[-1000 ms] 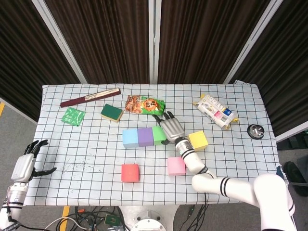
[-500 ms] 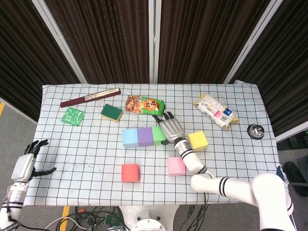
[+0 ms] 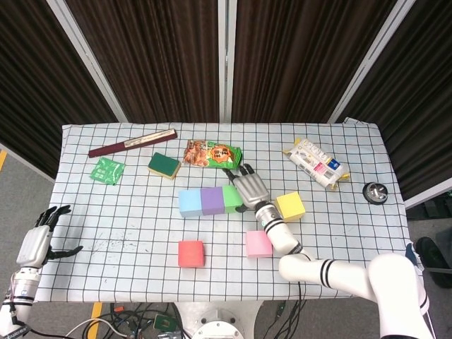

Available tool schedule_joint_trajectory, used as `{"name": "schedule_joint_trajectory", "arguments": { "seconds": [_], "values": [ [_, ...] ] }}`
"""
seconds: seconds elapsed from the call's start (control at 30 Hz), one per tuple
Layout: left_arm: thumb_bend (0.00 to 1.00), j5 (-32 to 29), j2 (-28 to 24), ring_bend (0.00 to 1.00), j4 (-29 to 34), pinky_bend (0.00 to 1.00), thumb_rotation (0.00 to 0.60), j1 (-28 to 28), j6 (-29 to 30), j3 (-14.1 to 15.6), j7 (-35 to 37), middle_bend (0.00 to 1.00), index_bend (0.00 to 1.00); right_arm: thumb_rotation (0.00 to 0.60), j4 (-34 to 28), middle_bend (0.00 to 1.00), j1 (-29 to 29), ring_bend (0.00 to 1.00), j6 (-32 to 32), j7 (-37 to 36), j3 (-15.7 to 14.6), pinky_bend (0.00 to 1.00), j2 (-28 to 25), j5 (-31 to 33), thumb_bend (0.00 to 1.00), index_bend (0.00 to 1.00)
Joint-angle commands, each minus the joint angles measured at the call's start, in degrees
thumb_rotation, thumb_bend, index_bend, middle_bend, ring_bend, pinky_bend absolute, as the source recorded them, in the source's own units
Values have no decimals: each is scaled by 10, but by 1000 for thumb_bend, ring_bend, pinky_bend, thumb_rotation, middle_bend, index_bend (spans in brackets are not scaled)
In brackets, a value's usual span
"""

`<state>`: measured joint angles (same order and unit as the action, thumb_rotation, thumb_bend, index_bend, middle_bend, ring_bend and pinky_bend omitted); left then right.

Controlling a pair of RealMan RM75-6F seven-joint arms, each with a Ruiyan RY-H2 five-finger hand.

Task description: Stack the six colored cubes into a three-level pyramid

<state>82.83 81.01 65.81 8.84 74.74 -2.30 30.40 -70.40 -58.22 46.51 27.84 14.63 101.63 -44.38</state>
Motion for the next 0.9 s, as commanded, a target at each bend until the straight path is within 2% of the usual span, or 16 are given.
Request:
{"name": "schedule_joint_trajectory", "arguments": {
  "seconds": [0.03,0.53,0.9],
  "values": [
    [0,0,0,42,0,60,600,0,0,0,0,161,130,600,2,474,-1,66,0,-1,0,0,2,0,122,0],
    [0,0,1,42,-5,60,600,-1,-3,2,4,161,131,600,8,452,-3,64,-3,-4,-4,0,6,-2,121,0],
    [0,0,1,42,-5,60,600,-1,-4,2,6,161,133,600,6,245,-3,3,-14,-18,-5,0,0,-10,83,0]
  ]
}}
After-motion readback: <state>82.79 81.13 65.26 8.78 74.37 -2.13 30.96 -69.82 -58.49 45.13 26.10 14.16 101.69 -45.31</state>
